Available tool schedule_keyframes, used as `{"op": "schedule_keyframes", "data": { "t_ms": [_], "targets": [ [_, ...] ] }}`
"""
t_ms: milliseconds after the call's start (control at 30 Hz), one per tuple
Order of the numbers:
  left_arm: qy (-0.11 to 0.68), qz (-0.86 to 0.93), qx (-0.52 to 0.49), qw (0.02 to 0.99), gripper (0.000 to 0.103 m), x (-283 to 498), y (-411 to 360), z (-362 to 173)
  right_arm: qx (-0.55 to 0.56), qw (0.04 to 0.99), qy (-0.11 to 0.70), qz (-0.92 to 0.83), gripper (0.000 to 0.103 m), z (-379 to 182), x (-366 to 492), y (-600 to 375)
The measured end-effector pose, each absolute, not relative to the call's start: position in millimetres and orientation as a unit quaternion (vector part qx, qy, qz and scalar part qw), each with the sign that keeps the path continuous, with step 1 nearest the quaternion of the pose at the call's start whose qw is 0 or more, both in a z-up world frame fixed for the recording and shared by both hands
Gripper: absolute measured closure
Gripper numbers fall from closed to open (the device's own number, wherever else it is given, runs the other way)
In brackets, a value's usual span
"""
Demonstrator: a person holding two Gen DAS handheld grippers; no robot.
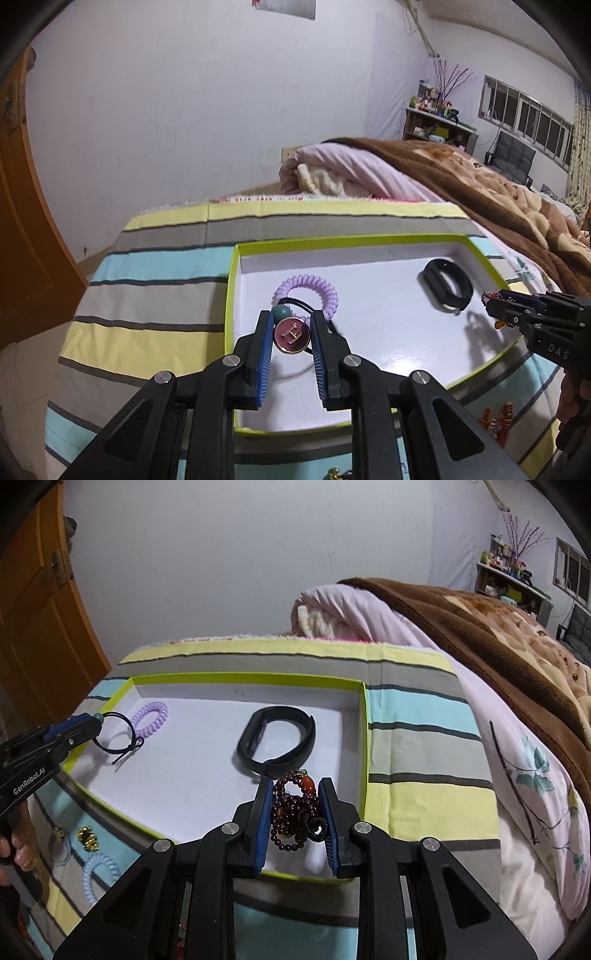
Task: Organize jewelry
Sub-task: 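Carry both items into the lime-green box and open both grippers to release them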
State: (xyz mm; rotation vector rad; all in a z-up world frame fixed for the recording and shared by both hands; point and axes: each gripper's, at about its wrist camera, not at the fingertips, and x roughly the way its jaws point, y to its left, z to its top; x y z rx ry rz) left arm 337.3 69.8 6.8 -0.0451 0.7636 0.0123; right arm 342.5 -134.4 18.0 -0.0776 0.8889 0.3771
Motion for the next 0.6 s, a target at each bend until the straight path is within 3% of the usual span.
{"op": "schedule_keyframes", "data": {
  "t_ms": [400,600],
  "targets": [
    [0.399,0.009,-0.026,0.917,0.082,344,73,-13,-0.049,0.881,0.434,0.183,0.075,12,346,-130],
    [0.397,0.007,-0.031,0.917,0.082,338,74,-10,-0.047,0.887,0.422,0.181,0.067,17,339,-131]
  ]
}}
